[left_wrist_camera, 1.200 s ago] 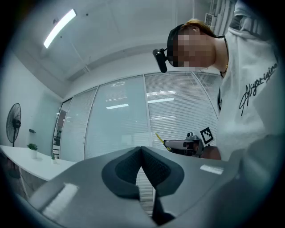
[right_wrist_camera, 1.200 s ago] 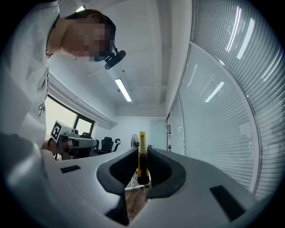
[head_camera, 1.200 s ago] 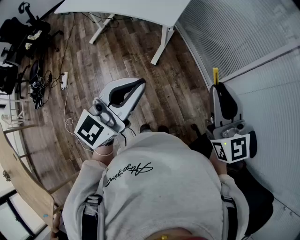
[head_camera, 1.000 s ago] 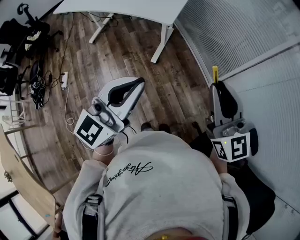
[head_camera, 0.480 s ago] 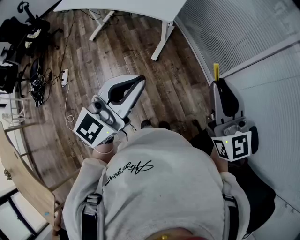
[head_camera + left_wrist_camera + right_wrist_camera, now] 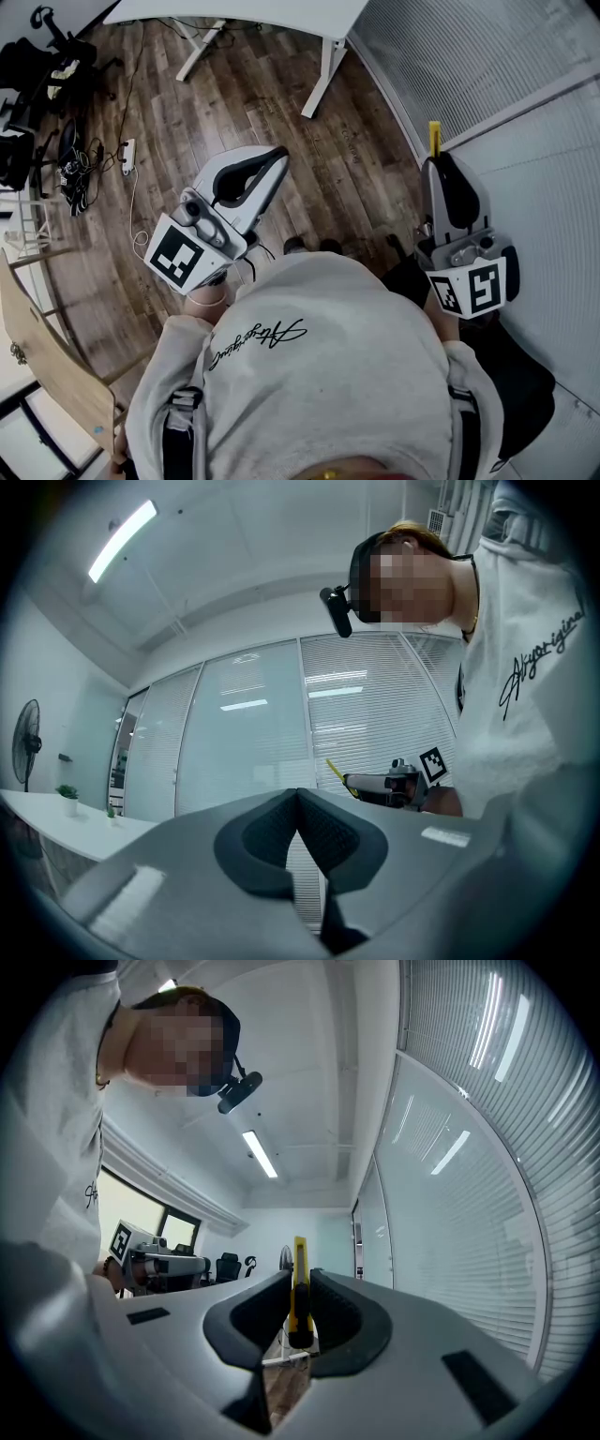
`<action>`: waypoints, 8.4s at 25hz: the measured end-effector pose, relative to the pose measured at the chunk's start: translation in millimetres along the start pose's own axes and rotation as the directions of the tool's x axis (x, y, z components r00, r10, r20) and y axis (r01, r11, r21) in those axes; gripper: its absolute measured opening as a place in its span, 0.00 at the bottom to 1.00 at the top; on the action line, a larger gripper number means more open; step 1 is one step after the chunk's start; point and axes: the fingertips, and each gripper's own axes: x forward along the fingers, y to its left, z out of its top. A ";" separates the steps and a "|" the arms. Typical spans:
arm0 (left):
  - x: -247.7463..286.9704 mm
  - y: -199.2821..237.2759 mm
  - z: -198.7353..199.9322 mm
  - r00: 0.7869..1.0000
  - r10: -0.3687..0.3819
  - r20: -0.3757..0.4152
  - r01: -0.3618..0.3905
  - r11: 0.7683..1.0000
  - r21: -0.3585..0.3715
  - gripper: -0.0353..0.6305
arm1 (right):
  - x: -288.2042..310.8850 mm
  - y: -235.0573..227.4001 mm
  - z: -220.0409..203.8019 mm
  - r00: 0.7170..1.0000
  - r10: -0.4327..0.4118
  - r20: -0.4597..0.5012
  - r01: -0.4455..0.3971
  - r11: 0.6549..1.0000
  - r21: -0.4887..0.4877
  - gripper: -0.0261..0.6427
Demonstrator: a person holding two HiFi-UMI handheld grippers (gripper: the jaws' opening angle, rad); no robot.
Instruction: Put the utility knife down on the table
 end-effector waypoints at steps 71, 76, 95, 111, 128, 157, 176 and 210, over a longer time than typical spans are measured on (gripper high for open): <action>154.8 230.8 -52.8 0.998 0.061 -0.019 -0.060 0.998 0.035 0.03 | 239.2 -157.7 -62.7 0.998 0.061 0.029 -0.062 0.998 0.028 0.14; 162.9 234.7 -38.9 0.996 0.084 -0.023 -0.083 0.996 0.037 0.03 | 244.6 -169.8 -49.6 0.997 0.066 0.029 -0.068 0.997 0.041 0.13; 188.3 253.6 -53.8 0.996 0.076 -0.039 -0.075 0.997 0.022 0.03 | 262.2 -192.4 -60.9 0.997 0.067 0.026 -0.068 0.996 0.052 0.13; 196.9 253.2 -64.6 0.995 0.088 -0.043 -0.086 0.995 0.047 0.03 | 262.1 -211.6 -73.9 0.996 0.087 0.034 -0.089 0.994 0.065 0.13; 215.8 316.0 -87.5 0.996 0.080 -0.045 -0.080 0.997 0.006 0.03 | 323.4 -222.3 -101.6 0.997 0.078 -0.018 -0.078 0.997 0.004 0.13; 303.4 507.0 -121.8 0.998 -0.040 -0.045 0.040 0.999 -0.009 0.03 | 498.9 -295.8 -140.4 0.999 -0.035 -0.033 0.034 0.999 -0.037 0.13; 317.9 572.9 -132.4 0.990 -0.134 -0.034 0.133 0.991 -0.028 0.03 | 555.6 -306.8 -148.5 0.992 -0.119 -0.038 0.117 0.991 -0.062 0.13; 365.7 554.3 -149.0 0.997 0.034 -0.071 -0.039 0.997 -0.072 0.03 | 571.8 -363.2 -162.8 0.995 0.060 -0.085 -0.061 0.998 -0.005 0.13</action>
